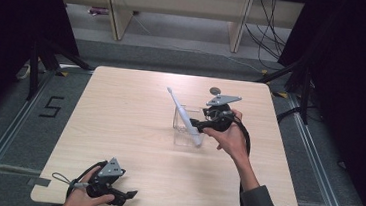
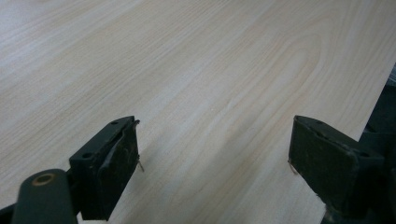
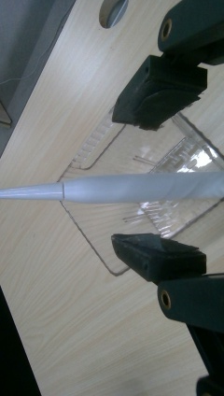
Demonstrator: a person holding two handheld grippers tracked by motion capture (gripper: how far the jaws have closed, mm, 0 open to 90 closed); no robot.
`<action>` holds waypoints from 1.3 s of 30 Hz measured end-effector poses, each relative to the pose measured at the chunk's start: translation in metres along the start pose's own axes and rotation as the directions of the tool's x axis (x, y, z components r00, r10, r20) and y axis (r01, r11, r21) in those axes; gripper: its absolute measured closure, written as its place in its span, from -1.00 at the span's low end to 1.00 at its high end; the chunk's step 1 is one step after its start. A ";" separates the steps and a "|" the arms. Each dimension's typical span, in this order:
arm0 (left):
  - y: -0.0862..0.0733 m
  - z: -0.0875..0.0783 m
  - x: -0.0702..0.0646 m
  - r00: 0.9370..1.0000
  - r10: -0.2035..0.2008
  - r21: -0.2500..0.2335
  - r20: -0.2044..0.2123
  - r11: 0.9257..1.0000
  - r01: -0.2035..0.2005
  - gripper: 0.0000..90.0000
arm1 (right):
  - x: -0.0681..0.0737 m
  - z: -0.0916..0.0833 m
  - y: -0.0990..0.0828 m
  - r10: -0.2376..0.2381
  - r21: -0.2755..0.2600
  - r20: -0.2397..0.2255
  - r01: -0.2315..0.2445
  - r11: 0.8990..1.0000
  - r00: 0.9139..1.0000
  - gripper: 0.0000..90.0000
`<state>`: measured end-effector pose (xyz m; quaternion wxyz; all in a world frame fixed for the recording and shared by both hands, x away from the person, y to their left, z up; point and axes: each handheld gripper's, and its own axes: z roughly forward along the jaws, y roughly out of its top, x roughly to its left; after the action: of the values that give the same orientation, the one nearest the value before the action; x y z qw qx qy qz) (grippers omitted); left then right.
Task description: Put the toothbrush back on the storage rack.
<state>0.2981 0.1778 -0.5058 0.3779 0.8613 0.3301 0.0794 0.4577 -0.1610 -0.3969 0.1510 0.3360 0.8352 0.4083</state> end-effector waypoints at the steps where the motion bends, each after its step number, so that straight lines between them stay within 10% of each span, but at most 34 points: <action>1: 0.000 0.000 0.000 1.000 0.000 0.001 0.000 1.000 0.000 -0.66 | 0.000 -0.002 -0.002 -0.005 -0.006 0.003 0.005 1.000 1.000 -0.22; 39: 0.000 -0.001 0.000 1.000 0.013 0.007 0.003 1.000 -0.013 -0.66 | -0.007 -0.057 -0.056 -0.002 -0.024 0.044 0.003 1.000 0.999 -0.30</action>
<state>0.2978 0.1778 -0.5052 0.3750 0.8648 0.3244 0.0793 0.4084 -0.2231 -0.4057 0.1738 0.3422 0.8271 0.4106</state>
